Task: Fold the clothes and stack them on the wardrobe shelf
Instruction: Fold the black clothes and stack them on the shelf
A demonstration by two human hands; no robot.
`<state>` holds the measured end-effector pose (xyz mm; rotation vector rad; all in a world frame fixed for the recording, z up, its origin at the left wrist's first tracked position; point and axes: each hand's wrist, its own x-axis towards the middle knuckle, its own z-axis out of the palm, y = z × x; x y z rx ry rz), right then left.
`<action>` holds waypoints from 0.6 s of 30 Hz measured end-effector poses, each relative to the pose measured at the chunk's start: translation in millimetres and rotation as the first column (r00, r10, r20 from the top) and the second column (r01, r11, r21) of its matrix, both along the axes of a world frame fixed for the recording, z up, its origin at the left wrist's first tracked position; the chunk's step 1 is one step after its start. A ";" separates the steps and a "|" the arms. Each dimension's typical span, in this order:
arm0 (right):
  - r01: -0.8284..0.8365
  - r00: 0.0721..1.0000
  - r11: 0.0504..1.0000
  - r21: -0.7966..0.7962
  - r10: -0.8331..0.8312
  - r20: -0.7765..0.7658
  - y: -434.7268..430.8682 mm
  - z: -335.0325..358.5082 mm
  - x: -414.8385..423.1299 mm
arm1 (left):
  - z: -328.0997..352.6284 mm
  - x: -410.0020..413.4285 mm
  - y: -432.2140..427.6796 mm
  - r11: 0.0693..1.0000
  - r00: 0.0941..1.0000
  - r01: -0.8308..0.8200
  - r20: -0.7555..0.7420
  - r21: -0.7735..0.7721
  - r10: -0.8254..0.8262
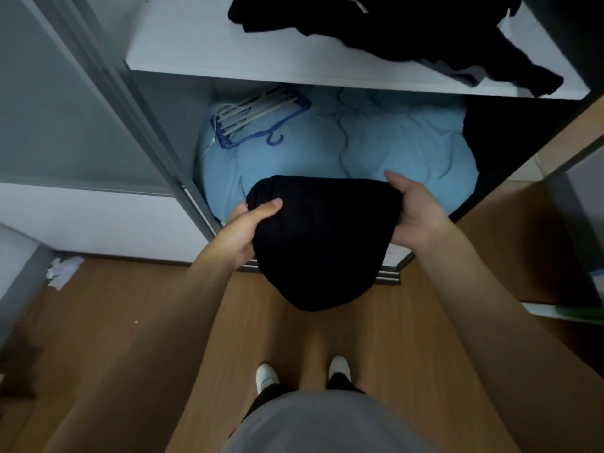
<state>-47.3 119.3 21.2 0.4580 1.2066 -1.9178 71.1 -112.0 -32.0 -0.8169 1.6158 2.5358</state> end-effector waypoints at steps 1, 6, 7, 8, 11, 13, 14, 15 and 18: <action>-0.017 0.999 1.000 -0.021 0.016 -0.030 4.1 0.6 -1.9 | 4.6 -3.3 2.3 0.999 0.999 -0.036 0.013 0.002 0.036; -0.152 0.893 0.967 0.204 0.223 -0.391 12.5 -18.8 15.8 | 26.9 -18.8 9.1 0.992 0.989 -0.029 0.147 0.121 0.011; -0.123 0.885 0.971 0.206 0.201 -0.419 11.3 -23.5 22.2 | 27.7 -19.9 9.2 0.990 0.989 -0.025 0.148 0.141 0.004; -0.071 0.891 0.978 0.197 0.151 -0.429 9.9 -27.4 27.3 | 26.6 -19.4 7.8 0.989 0.992 -0.015 0.123 0.147 -0.003; 0.040 0.936 0.982 0.187 0.029 -0.350 2.7 -29.6 35.2 | 15.5 -6.1 -1.6 0.985 0.985 0.166 0.045 0.045 -0.168; 0.044 0.969 0.982 0.182 0.003 -0.247 -3.9 -29.9 36.2 | -0.1 6.4 -4.5 0.948 0.952 0.298 0.102 -0.112 -0.287; 0.040 0.982 0.983 0.181 -0.006 -0.188 -6.7 -29.2 36.0 | -8.2 10.4 -4.6 0.932 0.948 0.313 0.118 -0.184 -0.296; 0.040 0.991 0.982 0.186 -0.015 -0.132 -9.5 -28.5 35.6 | -13.9 12.7 -3.7 0.931 0.957 0.285 0.117 -0.230 -0.264; 0.029 0.997 0.990 0.136 -0.020 -0.070 -9.0 -29.4 35.5 | -18.2 11.4 -2.8 0.966 0.990 0.099 0.118 -0.240 -0.072</action>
